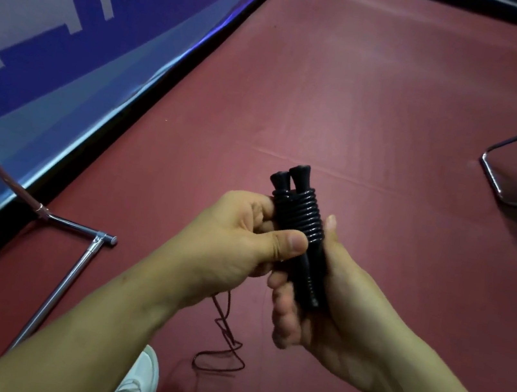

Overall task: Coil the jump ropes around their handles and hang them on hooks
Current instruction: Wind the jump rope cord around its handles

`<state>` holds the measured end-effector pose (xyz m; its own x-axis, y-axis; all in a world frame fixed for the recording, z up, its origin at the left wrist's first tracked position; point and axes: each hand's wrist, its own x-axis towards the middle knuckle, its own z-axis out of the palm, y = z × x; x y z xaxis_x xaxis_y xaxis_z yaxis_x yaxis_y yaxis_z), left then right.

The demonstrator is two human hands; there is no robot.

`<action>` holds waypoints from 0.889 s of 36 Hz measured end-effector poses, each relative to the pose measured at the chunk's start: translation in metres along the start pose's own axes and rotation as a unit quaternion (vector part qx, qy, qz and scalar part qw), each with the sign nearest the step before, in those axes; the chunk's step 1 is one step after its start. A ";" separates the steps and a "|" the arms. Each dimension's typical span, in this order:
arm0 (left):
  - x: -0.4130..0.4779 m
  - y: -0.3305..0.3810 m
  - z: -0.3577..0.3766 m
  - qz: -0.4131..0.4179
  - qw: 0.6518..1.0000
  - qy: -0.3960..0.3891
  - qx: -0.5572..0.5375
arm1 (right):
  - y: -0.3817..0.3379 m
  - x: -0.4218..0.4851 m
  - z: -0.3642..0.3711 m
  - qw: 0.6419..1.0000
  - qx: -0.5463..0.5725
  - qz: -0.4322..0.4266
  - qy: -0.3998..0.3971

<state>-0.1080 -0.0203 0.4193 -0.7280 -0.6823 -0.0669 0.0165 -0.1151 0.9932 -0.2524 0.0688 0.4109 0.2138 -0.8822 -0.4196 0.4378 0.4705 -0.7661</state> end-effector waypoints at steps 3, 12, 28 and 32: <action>0.003 -0.003 0.000 -0.015 0.999 0.030 0.030 | 0.004 0.009 -0.005 0.978 -0.116 -0.088 0.150; 0.011 -0.019 0.007 -0.005 0.989 0.115 0.091 | 0.012 0.010 0.002 0.938 -0.280 -0.127 0.158; 0.008 -0.010 -0.011 0.005 1.000 -0.026 0.002 | -0.008 -0.009 -0.005 0.844 -0.459 -0.193 0.199; 0.007 -0.012 -0.005 0.005 0.999 -0.028 -0.034 | -0.004 -0.009 0.001 0.884 -0.366 -0.206 0.205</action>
<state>-0.1101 -0.0276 0.4064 -0.7651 -0.6420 -0.0496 0.0689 -0.1581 0.9850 -0.2557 0.0753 0.4182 -0.2327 -0.9709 -0.0567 -0.3103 0.1293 -0.9418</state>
